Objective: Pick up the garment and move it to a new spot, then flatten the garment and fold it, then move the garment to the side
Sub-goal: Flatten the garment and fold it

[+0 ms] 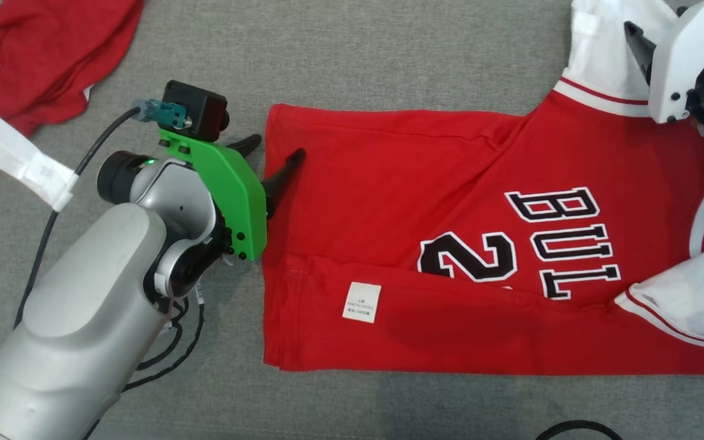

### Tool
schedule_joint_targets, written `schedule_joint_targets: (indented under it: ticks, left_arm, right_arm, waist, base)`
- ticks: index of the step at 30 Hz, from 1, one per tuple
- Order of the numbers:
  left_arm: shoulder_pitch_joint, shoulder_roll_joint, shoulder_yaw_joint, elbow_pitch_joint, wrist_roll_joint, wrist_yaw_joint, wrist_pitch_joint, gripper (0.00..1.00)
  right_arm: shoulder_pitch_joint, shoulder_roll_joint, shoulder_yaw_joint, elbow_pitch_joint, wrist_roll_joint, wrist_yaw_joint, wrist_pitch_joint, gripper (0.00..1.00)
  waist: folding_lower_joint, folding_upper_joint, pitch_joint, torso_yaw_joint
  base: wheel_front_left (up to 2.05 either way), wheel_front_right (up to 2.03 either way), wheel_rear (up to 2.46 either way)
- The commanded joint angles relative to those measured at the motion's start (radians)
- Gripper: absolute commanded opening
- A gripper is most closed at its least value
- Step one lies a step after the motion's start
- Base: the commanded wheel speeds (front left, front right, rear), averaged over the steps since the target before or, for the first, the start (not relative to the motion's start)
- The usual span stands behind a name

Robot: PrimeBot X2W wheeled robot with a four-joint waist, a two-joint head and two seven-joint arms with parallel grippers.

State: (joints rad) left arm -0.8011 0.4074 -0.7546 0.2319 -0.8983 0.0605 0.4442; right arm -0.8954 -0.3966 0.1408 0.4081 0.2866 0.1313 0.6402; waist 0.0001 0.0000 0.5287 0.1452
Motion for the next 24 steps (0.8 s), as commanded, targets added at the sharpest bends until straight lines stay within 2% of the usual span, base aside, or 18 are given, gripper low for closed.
schedule_joint_targets:
  ticks: [1, 8, 15, 16, 17, 18, 20, 21, 22, 23, 24]
  left_arm:
    - [-0.01, -0.006, -0.01, 0.017, -0.008, -0.008, 0.007, 1.0]
    - [-0.034, -0.043, -0.019, 0.081, -0.02, -0.03, 0.014, 1.0]
    - [-0.057, -0.098, -0.025, 0.136, -0.042, -0.052, 0.01, 1.0]
    - [-0.062, -0.104, -0.026, 0.144, -0.042, -0.052, 0.009, 1.0]
    - [-0.069, -0.11, -0.027, 0.152, -0.043, -0.053, 0.01, 1.0]
    - [-0.075, -0.115, -0.029, 0.16, -0.043, -0.056, 0.011, 1.0]
    - [-0.08, -0.126, -0.032, 0.177, -0.042, -0.061, 0.008, 1.0]
    - [-0.083, -0.131, -0.035, 0.187, -0.045, -0.064, 0.009, 1.0]
    - [-0.086, -0.139, -0.034, 0.196, -0.051, -0.071, 0.006, 0.65]
    - [-0.089, -0.147, -0.03, 0.202, -0.06, -0.078, 0.001, 0.0]
    - [-0.09, -0.153, -0.028, 0.209, -0.064, -0.085, -0.002, 0.0]
  right_arm:
    - [-0.008, -0.011, 0.0, 0.029, -0.012, -0.001, -0.019, 1.0]
    - [-0.072, -0.038, 0.004, 0.168, -0.06, -0.001, -0.104, 1.0]
    - [-0.102, -0.019, 0.015, 0.258, -0.084, -0.001, -0.173, 1.0]
    - [-0.104, -0.015, 0.021, 0.266, -0.081, -0.001, -0.18, 0.94]
    - [-0.11, -0.011, 0.028, 0.273, -0.077, -0.001, -0.186, 0.73]
    - [-0.116, -0.01, 0.033, 0.28, -0.074, -0.001, -0.19, 0.44]
    - [-0.122, -0.007, 0.046, 0.293, -0.067, -0.001, -0.205, 0.17]
    - [-0.123, -0.003, 0.05, 0.301, -0.06, -0.001, -0.21, 0.0]
    - [-0.127, 0.003, 0.054, 0.308, -0.054, -0.001, -0.217, 0.0]
    - [-0.132, 0.007, 0.058, 0.314, -0.048, -0.001, -0.222, 0.0]
    - [-0.137, 0.012, 0.062, 0.318, -0.039, -0.001, -0.229, 0.0]
  waist:
    - [-0.0001, 0.0, 0.028, 0.045]
    - [-0.0001, 0.0, 0.031, 0.064]
    - [-0.0001, 0.0, 0.02, 0.05]
    - [-0.0001, 0.0, 0.019, 0.048]
    - [-0.0001, 0.0, 0.019, 0.045]
    - [-0.0001, 0.0, 0.02, 0.042]
    - [-0.0001, 0.0, 0.017, 0.035]
    - [-0.0001, 0.0, 0.015, 0.032]
    - [-0.0001, 0.0, 0.014, 0.028]
    - [-0.0001, 0.0, 0.013, 0.023]
    - [-0.0001, 0.0, 0.012, 0.019]
  base:
    - [0.0, 0.0, 0.0]
    - [0.0, 0.0, 0.0]
    - [0.0, 0.0, 0.0]
    - [0.0, 0.0, 0.0]
    - [0.0, 0.0, 0.0]
    - [0.0, 0.0, 0.0]
    - [0.0, 0.0, 0.0]
    - [0.0, 0.0, 0.0]
    - [0.0, 0.0, 0.0]
    - [0.0, 0.0, 0.0]
    - [0.0, 0.0, 0.0]
